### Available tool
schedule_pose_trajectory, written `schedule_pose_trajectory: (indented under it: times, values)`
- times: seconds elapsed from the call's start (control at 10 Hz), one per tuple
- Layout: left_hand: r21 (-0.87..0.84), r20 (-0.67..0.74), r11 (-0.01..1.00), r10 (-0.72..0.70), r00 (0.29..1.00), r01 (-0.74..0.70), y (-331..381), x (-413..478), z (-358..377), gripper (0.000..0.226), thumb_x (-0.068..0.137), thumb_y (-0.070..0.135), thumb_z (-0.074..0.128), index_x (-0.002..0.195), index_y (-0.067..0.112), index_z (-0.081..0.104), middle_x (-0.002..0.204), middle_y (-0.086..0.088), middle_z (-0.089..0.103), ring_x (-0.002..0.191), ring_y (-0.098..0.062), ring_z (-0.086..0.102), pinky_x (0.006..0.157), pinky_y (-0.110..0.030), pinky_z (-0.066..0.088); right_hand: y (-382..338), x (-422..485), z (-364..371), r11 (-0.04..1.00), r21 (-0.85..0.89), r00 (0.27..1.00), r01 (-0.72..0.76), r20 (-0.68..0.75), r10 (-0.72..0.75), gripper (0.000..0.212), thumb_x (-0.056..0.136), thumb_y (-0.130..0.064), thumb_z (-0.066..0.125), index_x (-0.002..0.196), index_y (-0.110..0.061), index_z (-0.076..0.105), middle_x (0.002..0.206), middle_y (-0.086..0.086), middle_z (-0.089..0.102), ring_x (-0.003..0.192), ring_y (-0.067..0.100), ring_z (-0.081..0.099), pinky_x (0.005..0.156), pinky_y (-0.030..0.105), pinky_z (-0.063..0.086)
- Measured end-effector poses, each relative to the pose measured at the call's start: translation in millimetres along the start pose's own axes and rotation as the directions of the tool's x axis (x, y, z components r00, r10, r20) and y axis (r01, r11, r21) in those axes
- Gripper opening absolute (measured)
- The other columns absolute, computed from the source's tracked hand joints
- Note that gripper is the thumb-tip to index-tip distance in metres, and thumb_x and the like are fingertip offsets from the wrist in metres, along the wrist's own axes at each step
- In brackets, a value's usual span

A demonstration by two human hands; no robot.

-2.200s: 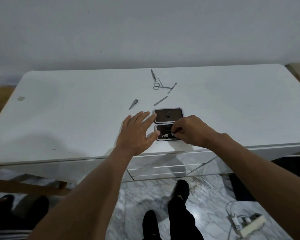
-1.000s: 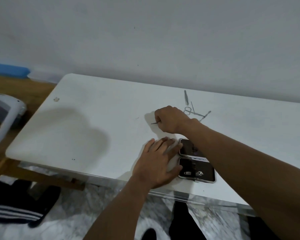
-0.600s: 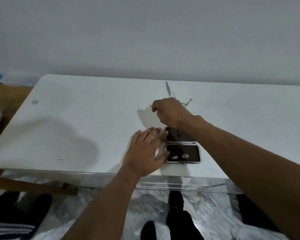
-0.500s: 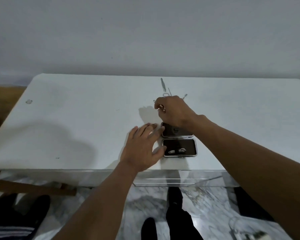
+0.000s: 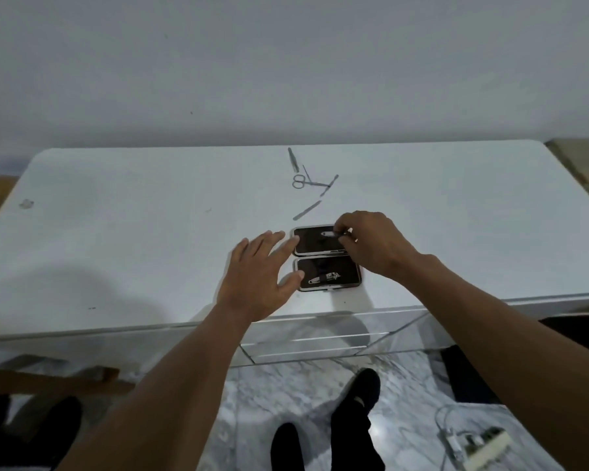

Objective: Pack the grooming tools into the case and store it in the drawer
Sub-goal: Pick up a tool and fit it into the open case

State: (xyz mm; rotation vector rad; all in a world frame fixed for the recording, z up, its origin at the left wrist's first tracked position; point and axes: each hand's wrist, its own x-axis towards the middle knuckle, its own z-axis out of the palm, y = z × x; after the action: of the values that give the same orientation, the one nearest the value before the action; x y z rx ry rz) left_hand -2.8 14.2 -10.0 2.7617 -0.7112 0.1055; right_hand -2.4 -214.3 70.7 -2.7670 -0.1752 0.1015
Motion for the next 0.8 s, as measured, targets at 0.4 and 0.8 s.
schedule_pose_trajectory:
  times: [0.4, 0.8]
  values:
    - [-0.011, 0.020, 1.000, 0.013, 1.000, -0.013, -4, 0, 4, 0.065, 0.093, 0.062, 0.027, 0.152, 0.035, 0.030, 0.155, 0.004, 0.038, 0.145, -0.018, 0.029, 0.118, -0.047, 0.022, 11, -32, 12, 0.999, -0.037, 0.998, 0.007, 0.069, -0.005, 0.016, 0.088, -0.015, 0.061, 0.102, -0.012, 0.068, 0.101, 0.010, 0.066, 0.092, 0.030, 0.060, 0.079, 0.033, 0.045]
    - [-0.001, -0.003, 1.000, 0.012, 1.000, -0.012, -5, 0, 6, 0.063, 0.093, 0.059, 0.033, 0.151, 0.034, 0.032, 0.154, 0.004, 0.039, 0.144, -0.018, 0.029, 0.118, -0.046, 0.021, 10, -28, 11, 0.998, -0.062, 0.997, 0.027, 0.072, -0.023, 0.020, 0.088, -0.009, 0.056, 0.099, -0.009, 0.072, 0.101, 0.015, 0.066, 0.092, 0.034, 0.060, 0.078, 0.037, 0.049]
